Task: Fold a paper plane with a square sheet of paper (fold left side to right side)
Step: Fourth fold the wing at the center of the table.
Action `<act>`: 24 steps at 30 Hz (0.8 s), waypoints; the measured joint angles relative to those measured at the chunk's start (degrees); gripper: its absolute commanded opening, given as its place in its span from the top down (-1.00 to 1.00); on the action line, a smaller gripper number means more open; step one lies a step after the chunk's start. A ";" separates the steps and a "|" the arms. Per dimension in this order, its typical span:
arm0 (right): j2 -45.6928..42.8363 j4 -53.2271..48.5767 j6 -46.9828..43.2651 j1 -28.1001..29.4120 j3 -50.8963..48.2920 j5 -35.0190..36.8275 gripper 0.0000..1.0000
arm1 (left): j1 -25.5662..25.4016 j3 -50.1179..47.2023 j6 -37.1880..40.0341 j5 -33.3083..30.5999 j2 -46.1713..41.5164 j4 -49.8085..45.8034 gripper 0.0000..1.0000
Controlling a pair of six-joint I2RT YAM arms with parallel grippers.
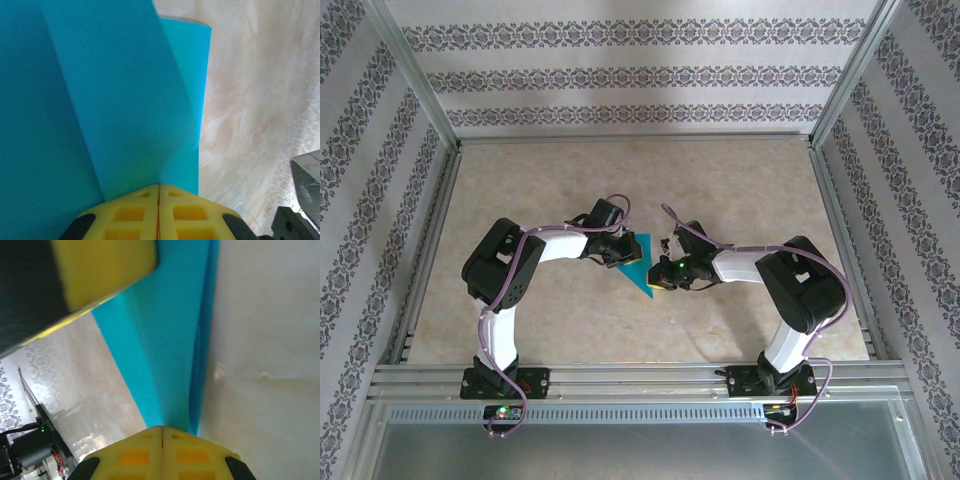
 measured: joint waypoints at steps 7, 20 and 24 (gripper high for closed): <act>0.55 -1.95 -1.05 0.37 0.85 1.90 1.00 | 0.00 0.02 0.00 0.00 0.00 0.00 0.81; 1.46 -7.41 -6.21 2.56 4.50 5.81 1.00 | 1.27 1.97 1.07 1.18 1.07 -1.79 0.80; 1.51 -7.34 -7.13 2.75 4.76 6.71 1.00 | 2.34 4.04 2.21 2.62 2.40 -3.43 0.79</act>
